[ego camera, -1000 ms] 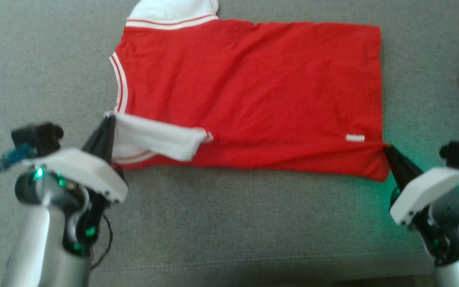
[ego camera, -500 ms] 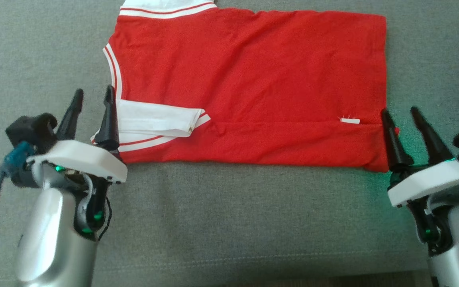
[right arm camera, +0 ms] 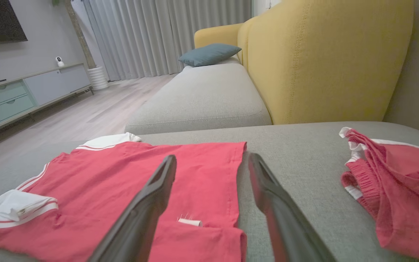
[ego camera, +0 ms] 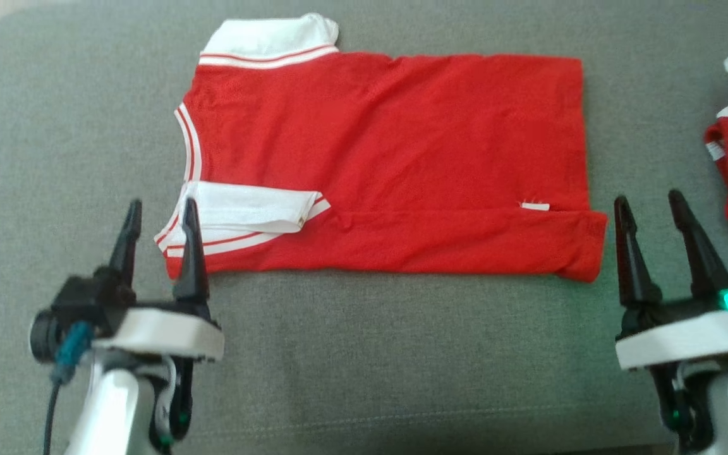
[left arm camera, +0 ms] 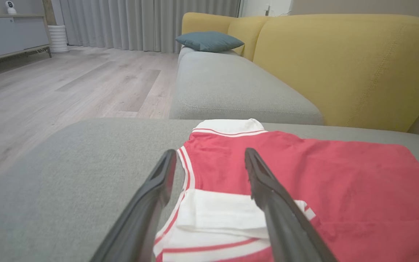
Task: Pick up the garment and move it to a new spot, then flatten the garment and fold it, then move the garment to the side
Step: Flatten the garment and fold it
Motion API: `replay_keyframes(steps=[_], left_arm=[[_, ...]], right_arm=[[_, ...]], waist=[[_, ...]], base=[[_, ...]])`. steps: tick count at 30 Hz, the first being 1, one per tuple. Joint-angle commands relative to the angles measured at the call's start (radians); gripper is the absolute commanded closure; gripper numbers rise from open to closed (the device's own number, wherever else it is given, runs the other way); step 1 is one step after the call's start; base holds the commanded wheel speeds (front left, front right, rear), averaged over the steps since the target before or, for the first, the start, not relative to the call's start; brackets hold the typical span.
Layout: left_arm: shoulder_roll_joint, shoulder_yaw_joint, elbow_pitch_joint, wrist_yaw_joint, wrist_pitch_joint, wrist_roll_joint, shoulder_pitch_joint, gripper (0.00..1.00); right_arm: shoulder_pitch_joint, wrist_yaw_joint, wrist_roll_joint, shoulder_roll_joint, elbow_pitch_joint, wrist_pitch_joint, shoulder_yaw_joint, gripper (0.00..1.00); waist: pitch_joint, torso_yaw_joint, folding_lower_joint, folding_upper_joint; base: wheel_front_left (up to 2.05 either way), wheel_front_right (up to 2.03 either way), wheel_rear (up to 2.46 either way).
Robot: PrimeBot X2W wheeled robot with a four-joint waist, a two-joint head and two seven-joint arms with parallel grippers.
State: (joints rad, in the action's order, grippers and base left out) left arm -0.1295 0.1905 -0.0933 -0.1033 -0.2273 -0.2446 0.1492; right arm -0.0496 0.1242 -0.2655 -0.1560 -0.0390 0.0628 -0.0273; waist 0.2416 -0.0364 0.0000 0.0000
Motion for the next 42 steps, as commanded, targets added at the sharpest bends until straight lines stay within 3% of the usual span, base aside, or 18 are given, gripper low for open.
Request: replay_keyframes(steps=[1,13,33,40,41,42], left_arm=[[-0.012,-0.024,0.053,-0.015,-0.009,0.008,-0.011,0.00],[-0.011,-0.013,0.057,-0.033,0.013,-0.006,-0.090,0.00],[-0.021,-0.016,-0.260,0.080,0.149,-0.145,0.093,0.00],[-0.024,-0.007,-0.304,0.084,0.219,-0.167,0.124,0.00],[-0.022,-0.004,-0.304,0.084,0.229,-0.170,0.123,0.00],[-0.023,0.000,-0.308,0.081,0.246,-0.170,0.122,0.00]], right_arm=[[0.024,0.007,0.015,0.005,-0.059,-0.011,-0.006,0.00],[0.089,0.007,0.024,0.035,-0.087,-0.052,0.017,0.00],[-0.015,0.007,-0.042,0.006,0.171,-0.175,-0.025,0.00],[-0.054,0.007,-0.080,0.011,0.227,-0.244,-0.064,0.00],[-0.057,0.007,-0.085,0.010,0.231,-0.250,-0.068,0.13],[-0.060,0.007,-0.093,0.009,0.233,-0.255,-0.072,0.49]], waist=[[-0.025,-0.002,0.0000,0.0000],[-0.054,-0.003,0.0000,0.0000],[0.079,0.019,0.0000,0.0000],[0.099,0.026,0.0000,0.0000],[0.100,0.027,0.0000,0.0000],[0.101,0.028,0.0000,0.0000]], base=[[0.00,0.00,0.00],[0.00,0.00,0.00],[0.00,0.00,0.00],[0.00,0.00,0.00],[0.00,0.00,0.00],[0.00,0.00,0.00]])
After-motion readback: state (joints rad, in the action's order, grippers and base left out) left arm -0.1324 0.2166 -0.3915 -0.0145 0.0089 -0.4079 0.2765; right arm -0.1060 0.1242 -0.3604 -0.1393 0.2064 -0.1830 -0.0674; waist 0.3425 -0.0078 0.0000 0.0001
